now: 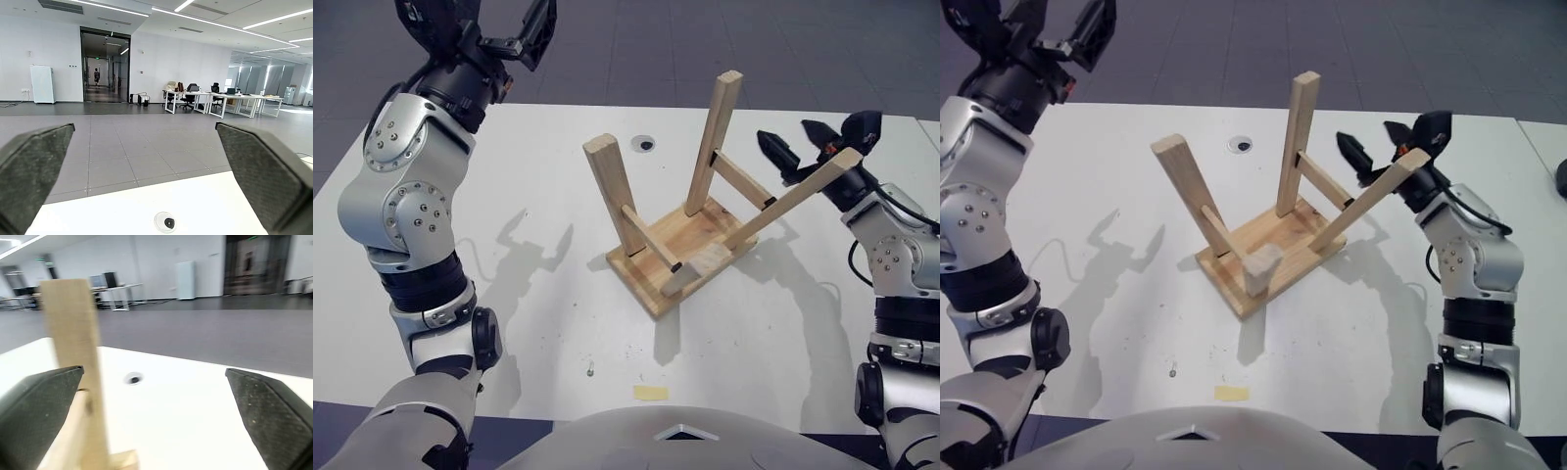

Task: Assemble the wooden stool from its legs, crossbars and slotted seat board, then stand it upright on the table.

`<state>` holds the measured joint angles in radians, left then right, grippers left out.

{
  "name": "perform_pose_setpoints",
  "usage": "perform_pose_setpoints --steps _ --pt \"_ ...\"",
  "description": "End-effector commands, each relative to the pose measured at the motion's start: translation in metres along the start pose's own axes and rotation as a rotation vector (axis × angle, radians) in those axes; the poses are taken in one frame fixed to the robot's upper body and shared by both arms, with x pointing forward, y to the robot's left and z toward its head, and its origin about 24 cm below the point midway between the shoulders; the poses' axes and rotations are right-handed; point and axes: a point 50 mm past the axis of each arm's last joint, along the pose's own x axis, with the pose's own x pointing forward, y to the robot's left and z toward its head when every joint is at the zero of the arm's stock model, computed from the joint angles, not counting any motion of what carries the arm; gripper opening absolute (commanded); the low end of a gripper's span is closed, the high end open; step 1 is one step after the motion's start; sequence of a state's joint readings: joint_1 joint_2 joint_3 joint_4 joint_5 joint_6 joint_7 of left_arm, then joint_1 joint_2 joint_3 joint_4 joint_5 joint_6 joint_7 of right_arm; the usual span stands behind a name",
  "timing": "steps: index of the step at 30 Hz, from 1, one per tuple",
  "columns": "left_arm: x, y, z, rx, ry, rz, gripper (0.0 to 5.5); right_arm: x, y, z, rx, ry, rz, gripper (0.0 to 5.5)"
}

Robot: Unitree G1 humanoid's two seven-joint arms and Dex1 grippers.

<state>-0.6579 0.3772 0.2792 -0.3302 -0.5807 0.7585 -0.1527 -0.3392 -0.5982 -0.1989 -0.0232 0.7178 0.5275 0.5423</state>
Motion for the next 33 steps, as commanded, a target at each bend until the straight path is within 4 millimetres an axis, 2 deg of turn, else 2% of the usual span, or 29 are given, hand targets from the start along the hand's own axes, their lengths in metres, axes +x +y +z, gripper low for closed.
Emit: perform_pose_setpoints --steps 1,6,10,15,20,24,29,33 --pt "-0.004 0.003 -0.007 0.023 0.022 0.024 5.36 0.001 0.034 0.002 0.047 0.031 0.219 5.4" --pt "-0.006 0.009 -0.012 0.036 0.037 0.052 5.36 -0.001 0.05 -0.009 0.094 0.094 0.301 5.4" --pt "-0.01 0.009 -0.015 0.045 0.056 0.051 5.36 0.0 0.039 -0.015 0.066 0.129 0.221 5.4" --pt "-0.032 -0.007 -0.015 0.008 0.066 -0.154 5.36 0.003 0.023 -0.001 0.085 0.03 0.125 5.4" --pt "-0.048 -0.019 -0.011 -0.037 0.082 -0.328 5.36 0.018 0.031 -0.003 0.097 0.007 0.13 5.4" --pt "-0.044 -0.019 -0.021 -0.006 0.138 -0.342 5.36 0.03 0.035 -0.004 0.081 0.018 0.144 5.4" --pt "-0.026 -0.02 -0.043 0.08 0.191 -0.277 5.36 0.055 0.016 0.001 -0.011 -0.016 -0.075 5.4" --pt "-0.02 -0.022 -0.043 0.1 0.174 -0.267 5.36 0.058 0.005 0.003 -0.036 -0.049 -0.18 5.4"
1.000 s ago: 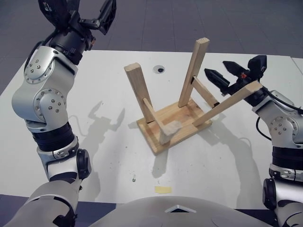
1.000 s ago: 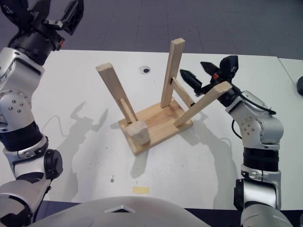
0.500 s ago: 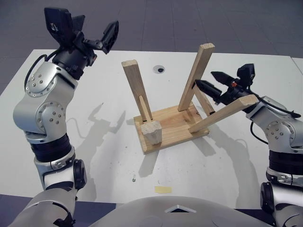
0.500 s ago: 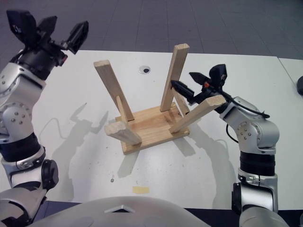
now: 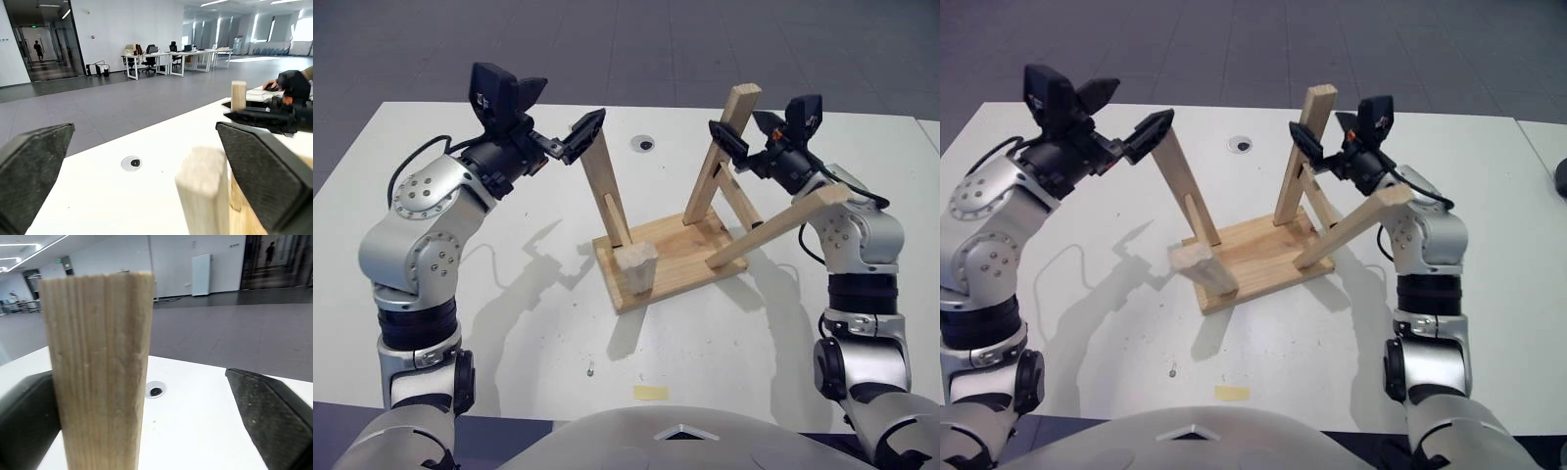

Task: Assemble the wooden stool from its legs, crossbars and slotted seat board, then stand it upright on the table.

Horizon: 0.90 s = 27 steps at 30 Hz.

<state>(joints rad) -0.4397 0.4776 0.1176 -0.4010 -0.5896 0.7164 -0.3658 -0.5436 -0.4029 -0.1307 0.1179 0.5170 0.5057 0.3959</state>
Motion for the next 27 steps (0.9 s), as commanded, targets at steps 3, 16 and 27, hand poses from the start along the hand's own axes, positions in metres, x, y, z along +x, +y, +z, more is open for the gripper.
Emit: perform_pose_setpoints --steps 3,16,27 --pt "0.008 0.0 0.002 0.039 -0.022 0.017 5.36 -0.002 -0.014 0.003 -0.04 -0.043 -0.129 5.4" --pt "0.019 -0.014 -0.004 0.01 -0.041 -0.01 5.36 -0.01 0.003 0.032 0.258 -0.278 0.019 5.4" --pt "0.022 -0.002 0.015 -0.026 -0.131 0.053 5.36 0.025 0.01 0.145 0.305 -0.592 0.086 5.4"
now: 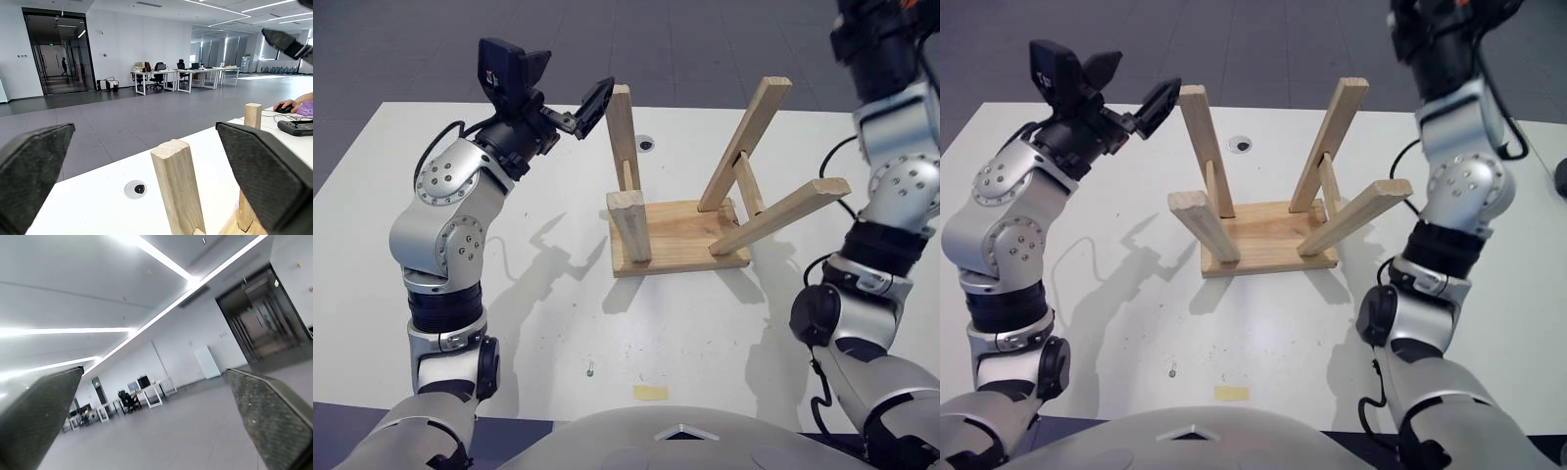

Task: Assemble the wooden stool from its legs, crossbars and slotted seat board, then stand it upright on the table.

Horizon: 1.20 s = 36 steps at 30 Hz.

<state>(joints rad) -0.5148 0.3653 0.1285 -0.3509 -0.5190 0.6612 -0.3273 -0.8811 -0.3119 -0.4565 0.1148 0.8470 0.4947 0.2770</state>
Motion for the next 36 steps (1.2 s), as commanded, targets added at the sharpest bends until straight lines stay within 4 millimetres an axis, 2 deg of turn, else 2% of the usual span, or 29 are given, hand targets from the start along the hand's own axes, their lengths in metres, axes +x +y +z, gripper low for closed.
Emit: perform_pose_setpoints --steps 1,4,6,8,11,14,17,21,23,25,28,30,32,34,36 --pt "0.007 -0.005 0.003 -0.004 -0.017 -0.013 5.36 0.036 0.005 -0.009 -0.041 0.027 0.0 5.4" --pt "0.009 -0.008 0.001 0.002 -0.011 -0.028 5.36 0.047 0.003 -0.019 -0.08 0.053 0.011 5.4" --pt "0.006 -0.005 -0.001 0.009 -0.001 -0.007 5.36 0.044 -0.009 -0.039 -0.118 0.147 -0.022 5.4" --pt "0.004 -0.003 -0.004 0.007 0.007 0.005 5.36 0.022 -0.038 -0.078 -0.24 0.371 -0.131 5.4" --pt "0.001 -0.004 -0.007 0.001 0.018 0.008 5.36 -0.012 -0.059 -0.123 -0.298 0.638 -0.154 5.4" --pt "0.002 -0.006 -0.011 -0.008 0.026 0.005 5.36 -0.026 -0.063 -0.141 -0.287 0.727 -0.148 5.4" --pt "0.003 -0.008 -0.012 -0.015 0.029 -0.002 5.36 -0.02 -0.058 -0.136 -0.249 0.671 -0.133 5.4" --pt "0.002 -0.008 -0.013 -0.016 0.031 -0.004 5.36 -0.01 -0.047 -0.116 -0.159 0.504 -0.098 5.4" --pt "0.0 -0.005 -0.01 -0.017 0.021 0.007 5.36 -0.004 -0.042 -0.093 -0.096 0.354 -0.08 5.4" --pt "-0.004 0.002 -0.004 0.002 0.004 0.025 5.36 0.0 -0.042 -0.061 -0.054 0.191 -0.098 5.4" --pt "-0.016 0.019 0.011 0.043 -0.03 0.082 5.36 -0.007 -0.054 -0.017 -0.04 -0.001 -0.199 5.4" --pt "-0.032 0.042 0.018 0.078 -0.021 0.174 5.36 -0.025 -0.071 0.008 -0.103 -0.085 -0.3 5.4" --pt "-0.06 0.062 0.01 0.145 0.088 0.232 5.36 -0.055 -0.094 0.016 -0.238 -0.036 -0.409 5.4" --pt "-0.093 0.07 -0.008 0.152 0.246 0.201 5.36 -0.095 -0.112 0.004 -0.37 0.167 -0.419 5.4" --pt "-0.124 0.072 -0.026 0.126 0.418 0.143 5.36 -0.14 -0.119 -0.008 -0.545 0.432 -0.321 5.4"
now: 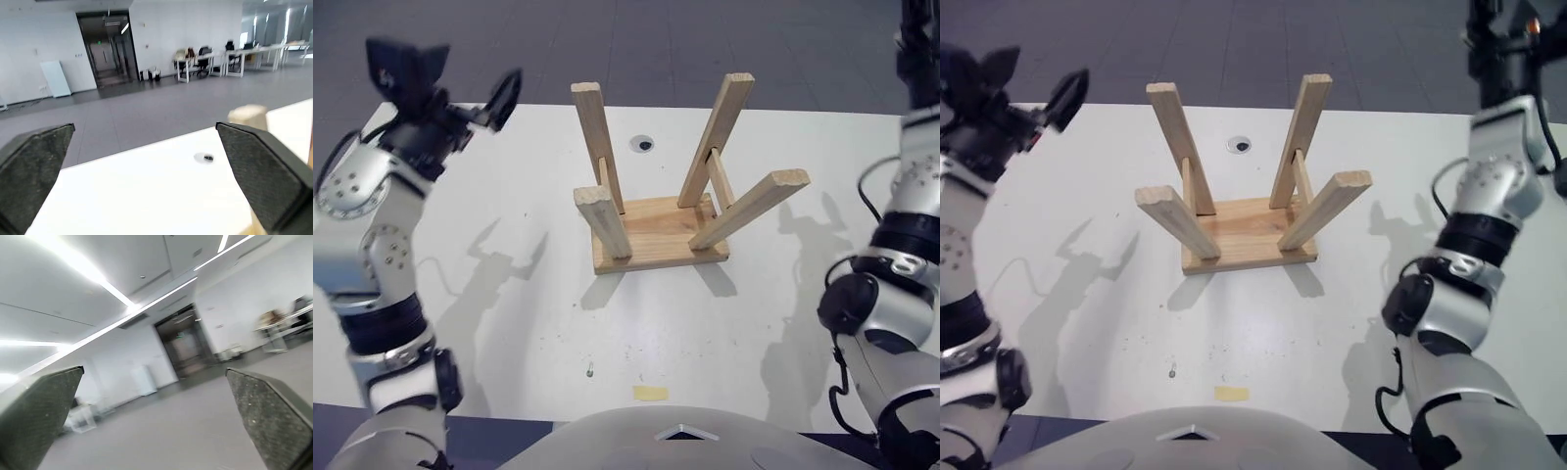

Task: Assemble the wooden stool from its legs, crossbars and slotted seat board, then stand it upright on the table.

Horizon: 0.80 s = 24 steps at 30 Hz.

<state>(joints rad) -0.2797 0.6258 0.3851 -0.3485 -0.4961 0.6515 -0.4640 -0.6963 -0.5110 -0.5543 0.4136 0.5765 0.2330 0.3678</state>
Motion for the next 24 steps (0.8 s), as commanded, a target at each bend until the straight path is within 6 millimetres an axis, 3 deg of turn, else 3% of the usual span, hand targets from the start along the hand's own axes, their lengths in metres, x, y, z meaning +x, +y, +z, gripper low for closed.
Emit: perform_pose_setpoints --steps 1,4,8,14,19,21,24 --pt "-0.049 0.006 -0.045 -0.022 0.319 -0.152 5.36 -0.069 -0.034 -0.047 -0.365 0.407 0.197 5.4" --pt "-0.069 -0.014 -0.056 -0.066 0.434 -0.342 5.36 -0.094 -0.031 -0.054 -0.412 0.566 0.395 5.4" --pt "-0.057 -0.047 -0.059 -0.107 0.404 -0.482 5.36 -0.113 0.005 -0.073 -0.354 0.777 0.755 5.4" --pt "-0.039 -0.083 -0.063 -0.127 0.381 -0.647 5.36 -0.114 0.041 -0.1 -0.244 0.905 0.989 5.4" --pt "-0.016 -0.088 -0.067 -0.068 0.363 -0.649 5.36 -0.107 0.067 -0.112 -0.173 0.902 1.076 5.4" --pt "-0.006 -0.09 -0.066 -0.072 0.336 -0.633 5.36 -0.113 0.081 -0.11 -0.104 0.947 1.157 5.4" --pt "-0.003 -0.09 -0.068 -0.068 0.331 -0.63 5.36 -0.122 0.08 -0.102 -0.067 1.034 1.198 5.4"
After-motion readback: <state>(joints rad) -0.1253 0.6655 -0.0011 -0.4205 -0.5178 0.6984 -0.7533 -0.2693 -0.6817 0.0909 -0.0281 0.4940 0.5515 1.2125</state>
